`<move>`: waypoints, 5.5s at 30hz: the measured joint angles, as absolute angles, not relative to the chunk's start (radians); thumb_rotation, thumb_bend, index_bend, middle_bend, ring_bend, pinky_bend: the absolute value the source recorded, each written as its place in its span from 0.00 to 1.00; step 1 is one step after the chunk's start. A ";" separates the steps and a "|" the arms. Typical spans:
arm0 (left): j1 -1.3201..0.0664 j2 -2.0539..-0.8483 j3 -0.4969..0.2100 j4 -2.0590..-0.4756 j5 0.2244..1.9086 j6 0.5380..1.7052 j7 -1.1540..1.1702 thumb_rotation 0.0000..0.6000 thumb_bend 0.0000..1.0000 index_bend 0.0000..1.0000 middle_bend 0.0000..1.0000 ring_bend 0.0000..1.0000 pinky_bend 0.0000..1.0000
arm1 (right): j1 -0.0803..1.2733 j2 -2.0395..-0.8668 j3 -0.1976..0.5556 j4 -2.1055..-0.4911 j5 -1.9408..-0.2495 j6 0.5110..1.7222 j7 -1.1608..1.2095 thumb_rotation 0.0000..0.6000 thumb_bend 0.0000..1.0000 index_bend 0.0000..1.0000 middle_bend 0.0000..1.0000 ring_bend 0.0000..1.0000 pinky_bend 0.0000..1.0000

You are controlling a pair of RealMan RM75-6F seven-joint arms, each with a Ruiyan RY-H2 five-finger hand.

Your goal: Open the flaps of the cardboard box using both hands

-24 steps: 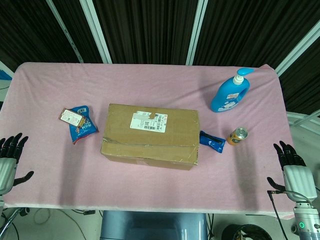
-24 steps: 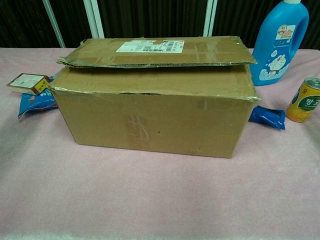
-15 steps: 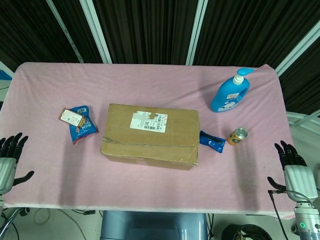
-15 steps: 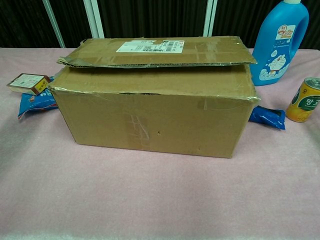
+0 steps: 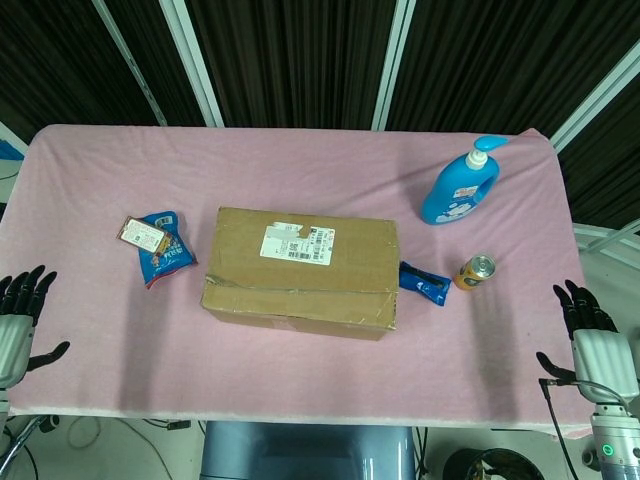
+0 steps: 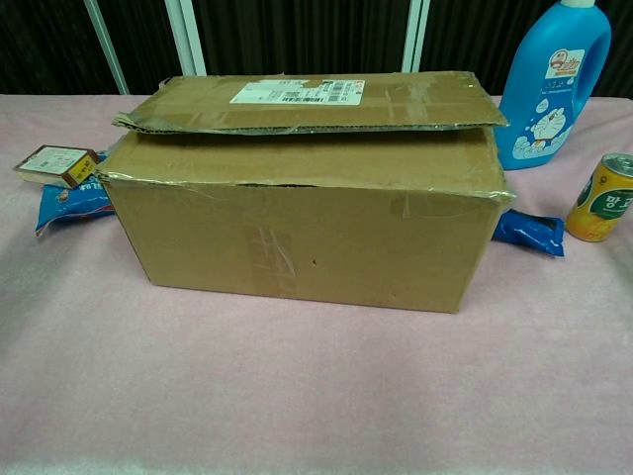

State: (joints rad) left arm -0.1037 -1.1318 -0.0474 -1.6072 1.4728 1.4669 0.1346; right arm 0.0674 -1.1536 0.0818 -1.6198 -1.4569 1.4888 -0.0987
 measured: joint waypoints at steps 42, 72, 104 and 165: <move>-0.099 -1.165 -0.075 -1.559 1.521 1.556 0.075 1.00 0.11 0.00 0.00 0.00 0.00 | 0.387 -1.228 0.280 -2.077 -1.169 1.335 -0.486 1.00 0.18 0.00 0.00 0.00 0.23; -0.100 -1.148 -0.083 -1.571 1.496 1.539 0.020 1.00 0.11 0.00 0.00 0.00 0.00 | 0.525 -1.463 0.277 -1.974 -1.039 1.350 -0.578 1.00 0.27 0.00 0.00 0.00 0.23; -0.103 -1.136 -0.082 -1.589 1.478 1.515 -0.022 1.00 0.10 0.00 0.00 0.00 0.00 | 0.819 -1.483 0.612 -1.722 -0.812 1.265 -0.647 1.00 0.26 0.00 0.00 0.00 0.23; -0.590 -0.986 -0.300 -1.869 1.160 0.945 0.326 1.00 0.91 0.12 0.17 0.11 0.23 | 0.207 -1.242 0.095 -1.474 -1.399 1.541 -0.006 1.00 0.26 0.00 0.00 0.00 0.23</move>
